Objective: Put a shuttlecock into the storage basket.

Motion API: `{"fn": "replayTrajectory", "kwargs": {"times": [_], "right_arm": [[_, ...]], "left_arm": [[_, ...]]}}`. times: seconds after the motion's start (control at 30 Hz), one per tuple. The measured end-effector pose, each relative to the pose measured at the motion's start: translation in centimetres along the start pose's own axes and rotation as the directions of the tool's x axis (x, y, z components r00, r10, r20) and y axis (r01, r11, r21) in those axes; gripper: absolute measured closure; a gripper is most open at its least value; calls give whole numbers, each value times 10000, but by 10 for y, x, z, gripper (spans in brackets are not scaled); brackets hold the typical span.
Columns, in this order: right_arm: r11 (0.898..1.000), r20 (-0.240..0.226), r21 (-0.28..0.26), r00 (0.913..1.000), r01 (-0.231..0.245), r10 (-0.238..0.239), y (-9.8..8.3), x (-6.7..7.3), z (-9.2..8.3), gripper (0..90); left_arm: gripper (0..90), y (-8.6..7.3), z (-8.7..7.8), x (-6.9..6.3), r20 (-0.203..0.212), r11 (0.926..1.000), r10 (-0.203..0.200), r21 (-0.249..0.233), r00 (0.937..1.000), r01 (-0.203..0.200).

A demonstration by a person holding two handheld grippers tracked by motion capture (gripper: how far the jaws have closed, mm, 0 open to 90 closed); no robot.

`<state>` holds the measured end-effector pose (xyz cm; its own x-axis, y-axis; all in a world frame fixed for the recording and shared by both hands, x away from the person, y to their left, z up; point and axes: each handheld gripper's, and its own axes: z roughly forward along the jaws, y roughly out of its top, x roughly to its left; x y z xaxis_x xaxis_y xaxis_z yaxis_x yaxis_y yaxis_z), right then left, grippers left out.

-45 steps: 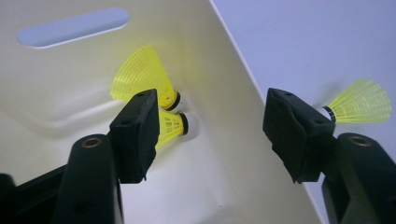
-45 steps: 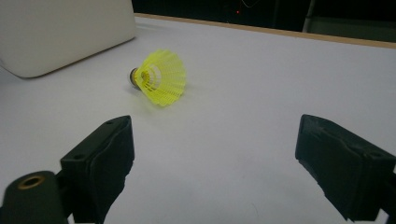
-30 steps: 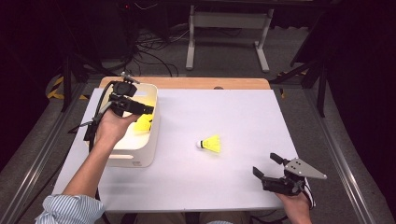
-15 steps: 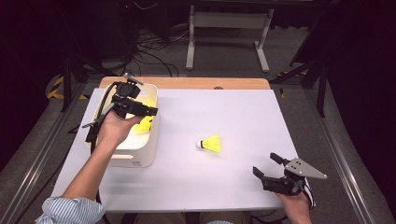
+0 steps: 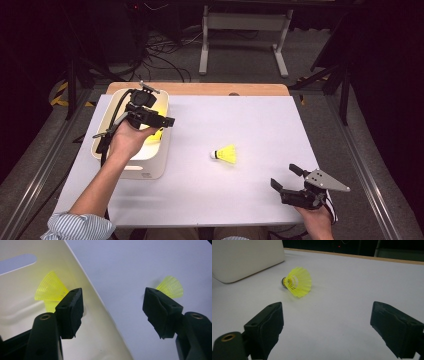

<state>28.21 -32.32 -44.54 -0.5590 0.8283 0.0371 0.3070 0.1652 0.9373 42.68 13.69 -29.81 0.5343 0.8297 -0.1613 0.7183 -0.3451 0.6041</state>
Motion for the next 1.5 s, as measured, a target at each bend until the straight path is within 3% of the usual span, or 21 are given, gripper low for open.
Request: {"fn": "replayTrajectory", "kwargs": {"times": [0.97,1.4,1.5], "right_arm": [[10000,69,12,10000,55,-55,1,1,0,121],[9999,133,-12,9999,-108,108,1,-1,0,120],[9994,181,22,9992,-356,355,1,-1,0,120]], "left_arm": [[315,3,14,-32,450,9962,865,105,9952,-870],[307,5,21,-43,720,9946,1040,-63,9920,-1038],[307,6,23,-44,799,9937,1123,-108,9905,-1118]]}}
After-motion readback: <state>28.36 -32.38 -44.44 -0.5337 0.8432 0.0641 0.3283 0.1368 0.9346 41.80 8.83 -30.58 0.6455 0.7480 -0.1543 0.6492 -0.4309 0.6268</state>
